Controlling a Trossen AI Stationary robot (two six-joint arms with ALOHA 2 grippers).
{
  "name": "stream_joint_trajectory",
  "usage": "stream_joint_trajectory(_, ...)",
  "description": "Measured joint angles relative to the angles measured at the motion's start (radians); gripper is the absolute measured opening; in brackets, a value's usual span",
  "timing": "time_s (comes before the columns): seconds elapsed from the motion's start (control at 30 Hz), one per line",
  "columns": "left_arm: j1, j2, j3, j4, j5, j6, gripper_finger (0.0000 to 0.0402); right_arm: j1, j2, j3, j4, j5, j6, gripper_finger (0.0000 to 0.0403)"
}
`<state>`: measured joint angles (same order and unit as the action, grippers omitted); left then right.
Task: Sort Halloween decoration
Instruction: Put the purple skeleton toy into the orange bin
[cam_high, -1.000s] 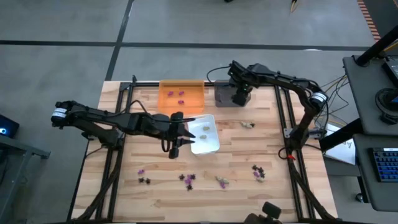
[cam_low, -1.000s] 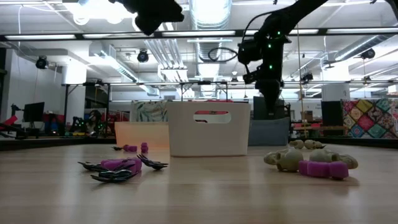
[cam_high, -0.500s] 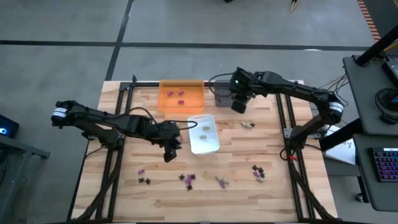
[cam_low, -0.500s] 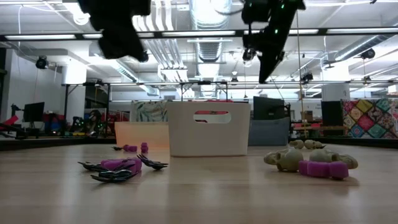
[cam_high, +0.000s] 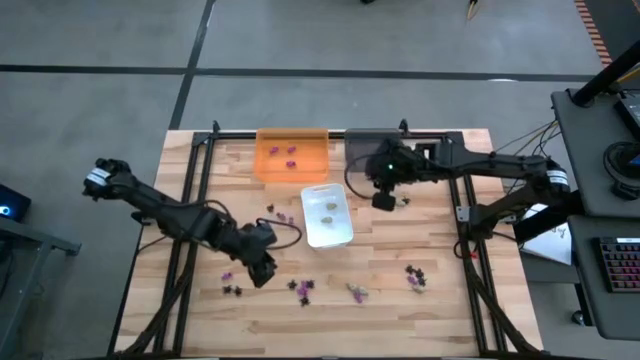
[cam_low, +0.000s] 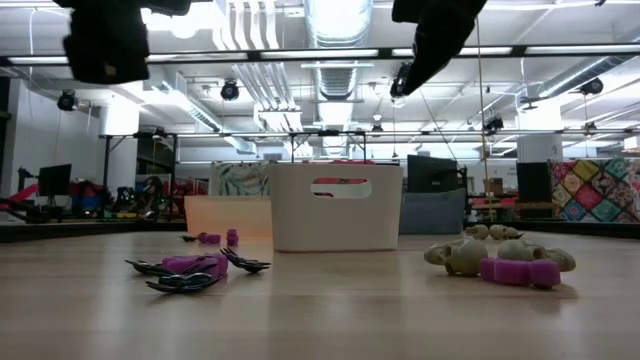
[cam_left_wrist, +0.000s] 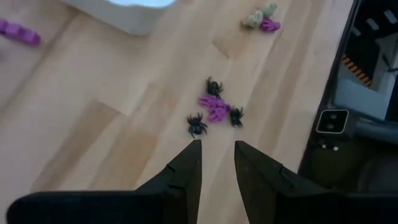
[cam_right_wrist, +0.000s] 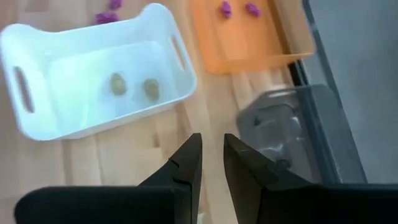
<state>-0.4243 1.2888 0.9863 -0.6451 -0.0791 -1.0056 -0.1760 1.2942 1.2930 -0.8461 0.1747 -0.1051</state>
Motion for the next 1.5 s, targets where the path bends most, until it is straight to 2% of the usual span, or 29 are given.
stream_joint_trajectory(0.17, -0.076, 0.009, 0.0, -0.018, -0.011, -0.127, 0.0078, 0.05, 0.017, 0.0, 0.0, 0.0, 0.003, 0.0059)
stream_joint_trajectory(0.4, -0.132, 0.054, 0.0, -0.222, 0.058, -0.28, 0.0078, 0.088, 0.031, 0.0, -0.001, 0.001, 0.005, 0.0059)
stream_joint_trajectory(0.5, -0.136, 0.086, 0.0, -0.294, 0.073, -0.279, 0.0077, 0.099, 0.03, 0.0, -0.001, 0.001, 0.024, 0.0059)
stream_joint_trajectory(0.63, -0.152, 0.137, 0.0, -0.353, 0.08, -0.183, 0.0078, 0.111, 0.03, 0.0, -0.001, 0.001, 0.027, 0.0059)
stream_joint_trajectory(0.77, -0.203, 0.18, 0.0, -0.355, 0.074, -0.042, 0.0078, 0.12, 0.031, -0.001, -0.004, 0.001, 0.048, 0.0059)
stream_joint_trajectory(0.87, -0.257, 0.195, 0.0, -0.359, 0.033, 0.004, 0.0078, 0.127, 0.031, -0.002, -0.005, 0.001, 0.054, 0.0059)
stream_joint_trajectory(1.1, -0.377, 0.185, -0.027, -0.368, -0.07, -0.097, 0.0078, 0.133, 0.032, -0.005, -0.002, 0.001, 0.069, 0.0059)
stream_joint_trajectory(1.27, -0.422, 0.185, -0.114, -0.333, -0.074, -0.179, 0.0078, 0.133, 0.032, -0.005, 0.004, 0.001, 0.072, 0.0059)
stream_joint_trajectory(1.5, -0.437, 0.181, -0.213, -0.243, -0.068, -0.193, 0.0077, 0.14, 0.032, -0.005, 0.01, 0.001, 0.082, 0.0059)
